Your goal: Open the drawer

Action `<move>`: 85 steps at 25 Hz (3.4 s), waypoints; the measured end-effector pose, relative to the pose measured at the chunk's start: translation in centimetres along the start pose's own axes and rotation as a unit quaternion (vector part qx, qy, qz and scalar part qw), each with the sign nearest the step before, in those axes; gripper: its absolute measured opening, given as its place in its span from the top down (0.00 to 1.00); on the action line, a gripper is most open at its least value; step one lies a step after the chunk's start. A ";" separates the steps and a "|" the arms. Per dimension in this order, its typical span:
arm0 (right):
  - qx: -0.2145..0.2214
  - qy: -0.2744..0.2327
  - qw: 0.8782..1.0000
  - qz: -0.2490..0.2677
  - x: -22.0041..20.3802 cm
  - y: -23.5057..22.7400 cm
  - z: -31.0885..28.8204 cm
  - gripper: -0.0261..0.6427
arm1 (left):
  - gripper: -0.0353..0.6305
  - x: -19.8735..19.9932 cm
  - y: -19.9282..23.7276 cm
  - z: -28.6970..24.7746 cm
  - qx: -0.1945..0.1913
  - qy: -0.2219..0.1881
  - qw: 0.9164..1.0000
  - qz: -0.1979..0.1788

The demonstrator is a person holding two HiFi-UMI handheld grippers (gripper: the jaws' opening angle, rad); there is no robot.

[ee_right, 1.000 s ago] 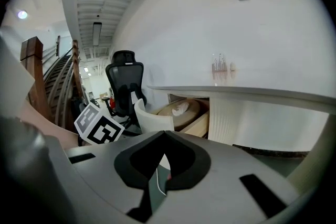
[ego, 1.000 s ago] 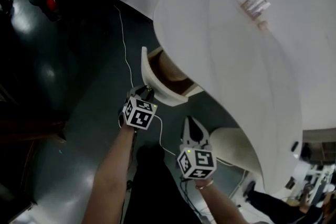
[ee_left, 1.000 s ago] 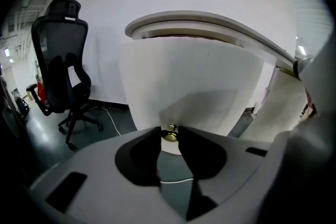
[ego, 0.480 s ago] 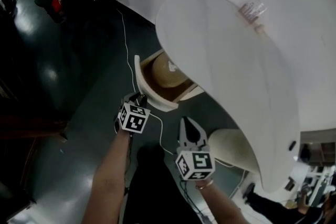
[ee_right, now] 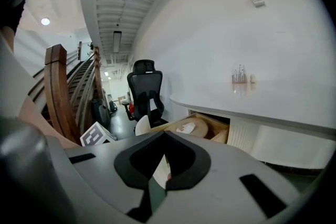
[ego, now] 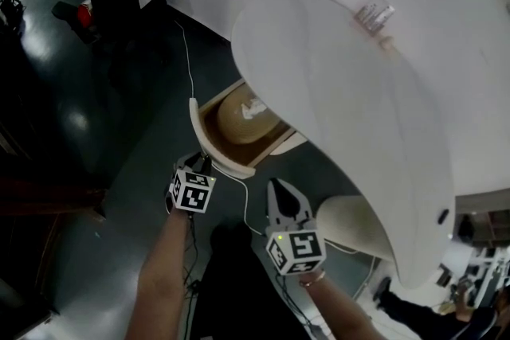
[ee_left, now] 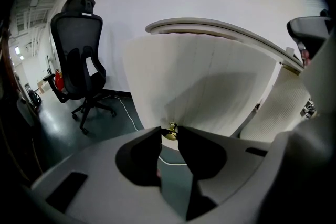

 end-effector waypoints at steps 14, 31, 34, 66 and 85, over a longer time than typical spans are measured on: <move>0.028 0.000 1.000 0.010 1.4 0.8 1.1 0.96 | 0.81 -2.0 -0.7 3.2 0.025 0.011 0.997 0.067; 0.019 -0.028 0.999 -0.017 4.7 0.2 1.1 0.96 | 0.94 3.9 -1.8 15.6 0.063 -0.117 0.990 0.039; 0.015 -0.031 0.999 -0.023 5.0 -0.1 1.4 0.96 | 0.94 4.5 -1.9 17.5 0.070 -0.135 0.987 0.043; 0.040 -0.045 0.998 -0.005 9.5 -0.8 3.8 0.96 | 0.94 11.5 -3.3 25.6 0.053 -0.237 0.969 0.042; 0.050 -0.041 0.998 -0.010 9.8 -1.5 5.0 0.96 | 0.94 11.8 -4.1 25.7 0.062 -0.234 0.969 0.044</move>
Point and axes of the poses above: the fingertips, and each gripper's own axes: z backward along the fingers, y to its left, x out of its top, the point moved 8 cm from there along z, backward along the fingers, and after that the axes turned 2 degrees about -y, right-handed, at the moved point
